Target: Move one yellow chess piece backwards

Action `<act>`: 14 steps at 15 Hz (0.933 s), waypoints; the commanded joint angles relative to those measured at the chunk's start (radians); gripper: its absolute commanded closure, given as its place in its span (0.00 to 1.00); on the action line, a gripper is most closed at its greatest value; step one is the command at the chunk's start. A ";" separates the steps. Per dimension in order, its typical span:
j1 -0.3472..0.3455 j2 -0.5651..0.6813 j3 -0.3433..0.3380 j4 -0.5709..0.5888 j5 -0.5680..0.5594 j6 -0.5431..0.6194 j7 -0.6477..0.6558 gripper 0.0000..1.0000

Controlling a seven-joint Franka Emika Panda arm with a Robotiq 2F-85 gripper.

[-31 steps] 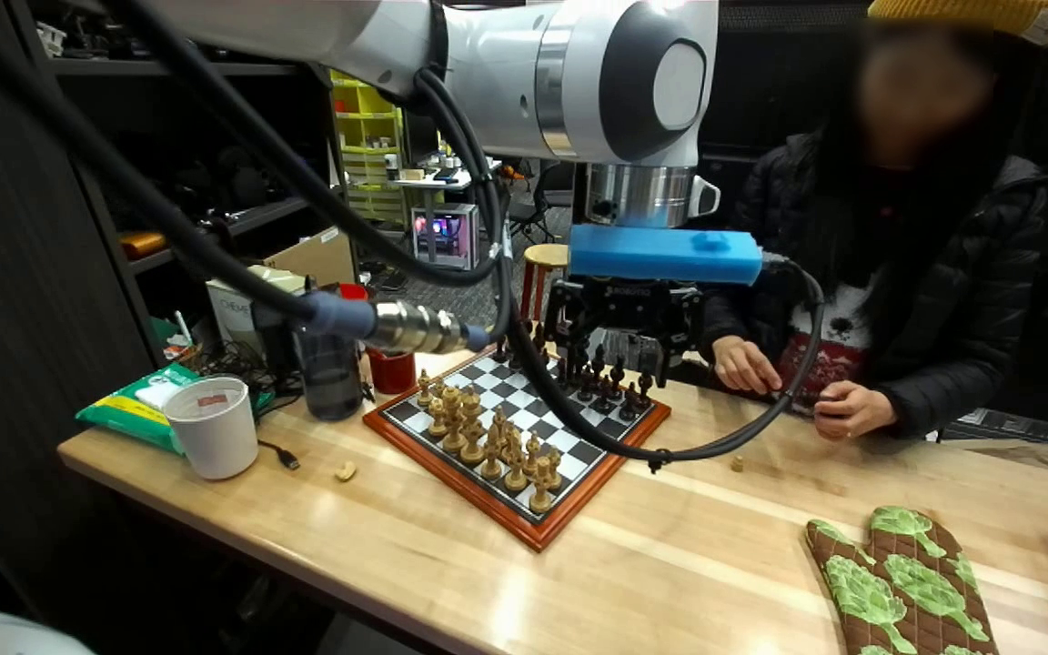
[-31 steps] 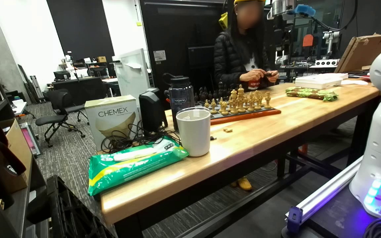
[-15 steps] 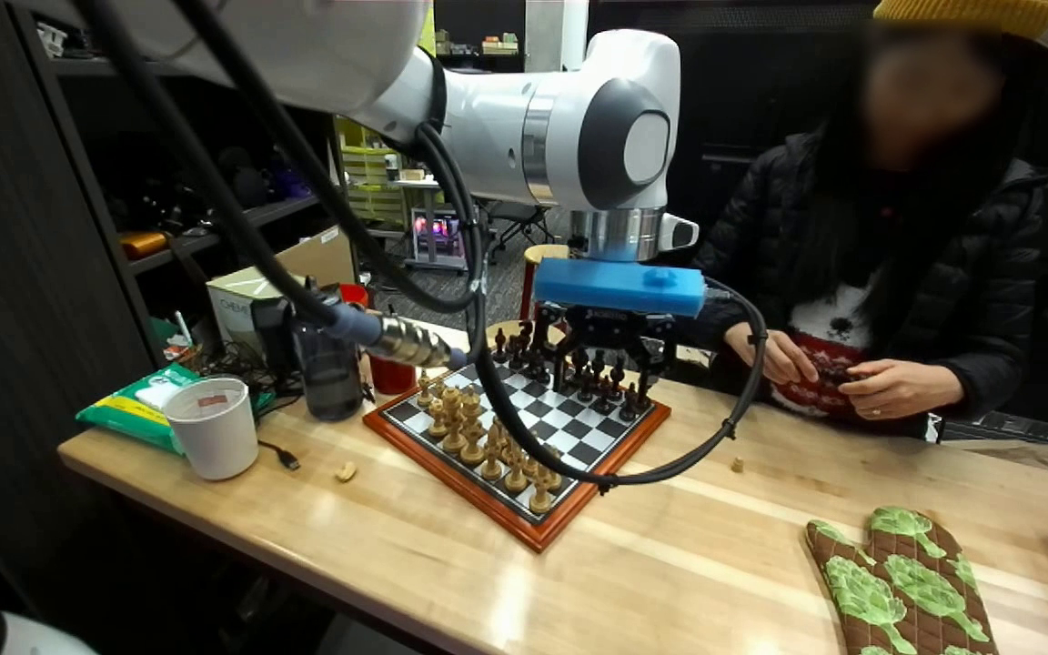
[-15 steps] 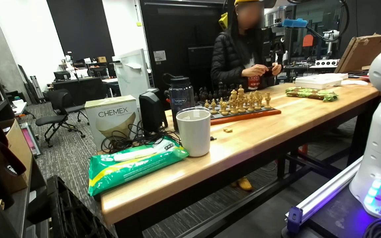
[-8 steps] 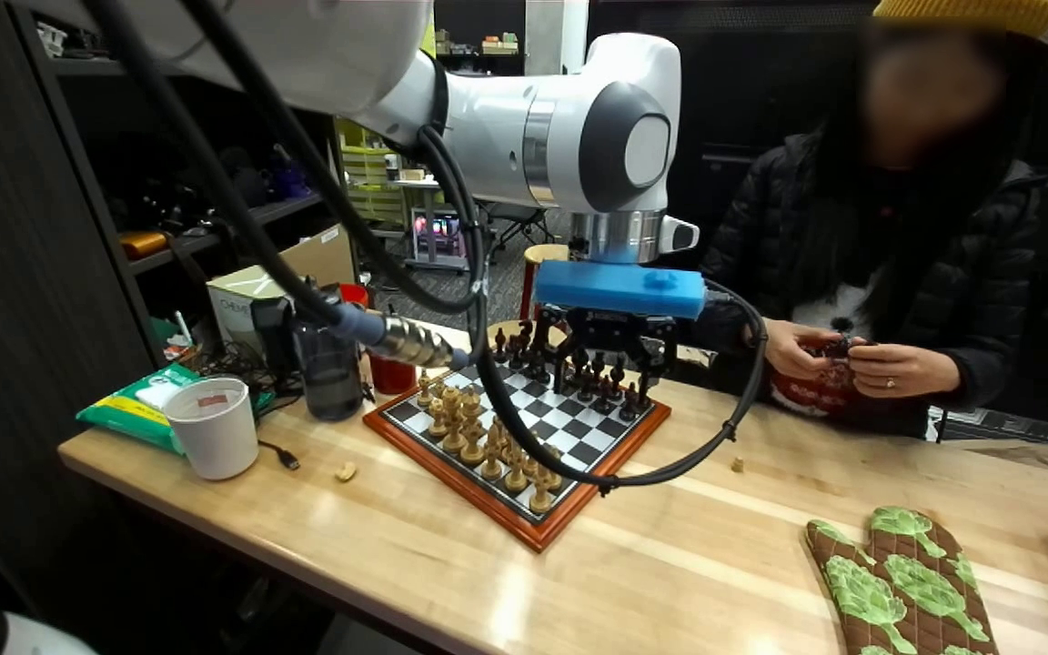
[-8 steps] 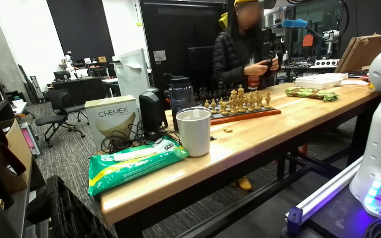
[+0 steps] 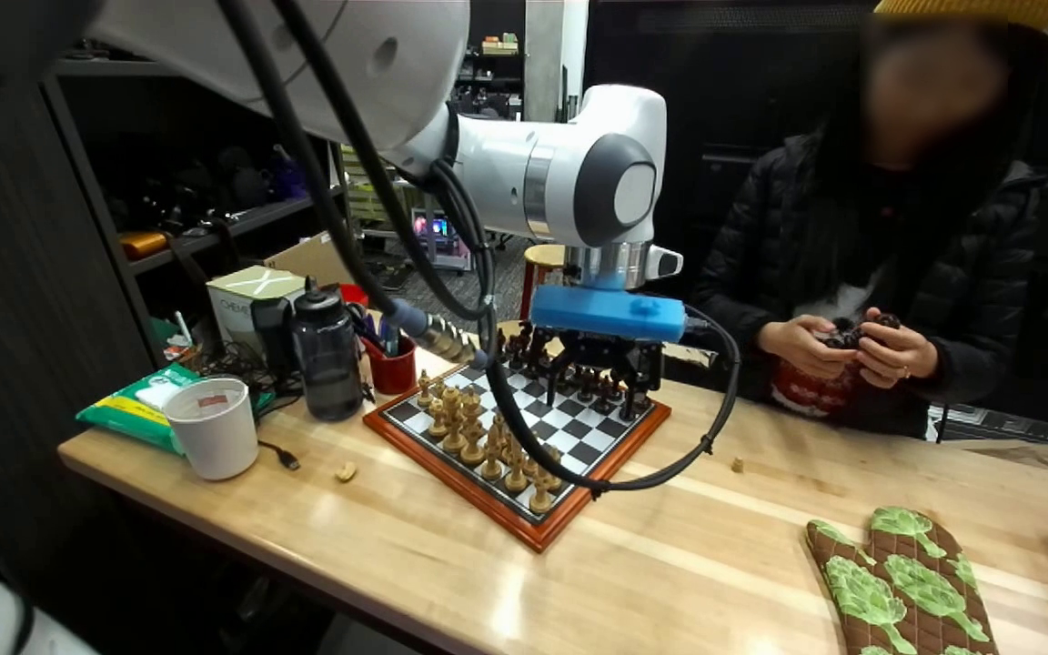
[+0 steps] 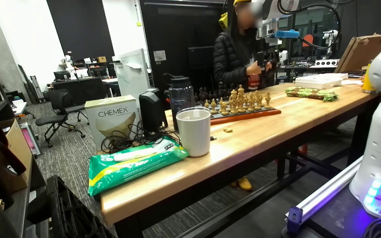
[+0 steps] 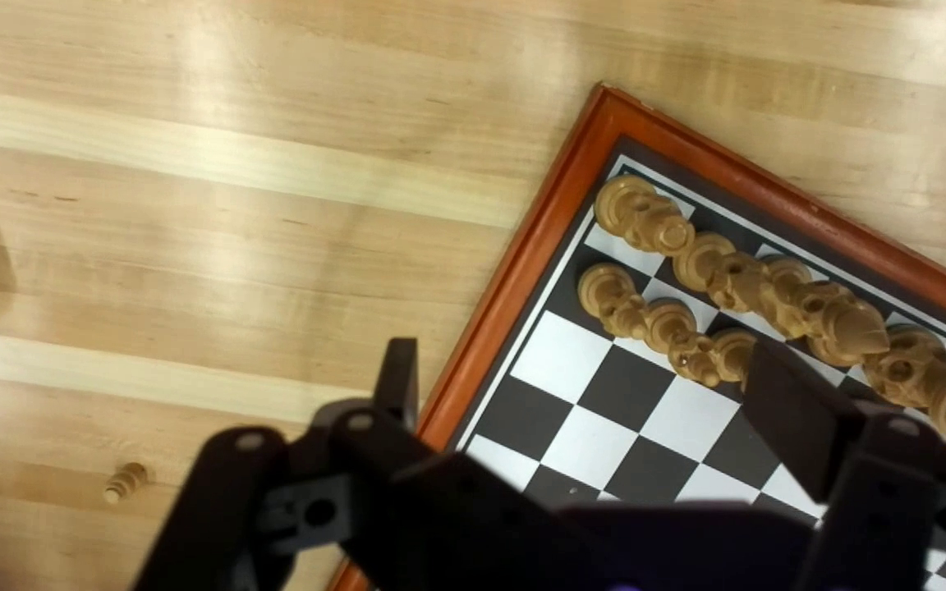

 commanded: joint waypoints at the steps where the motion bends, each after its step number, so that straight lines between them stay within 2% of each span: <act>1: -0.017 0.021 0.017 -0.012 0.038 0.060 0.034 0.00; 8: -0.034 0.056 0.016 -0.062 0.129 0.160 0.108 0.00; 14: -0.039 0.074 0.020 -0.045 0.113 0.139 0.091 0.00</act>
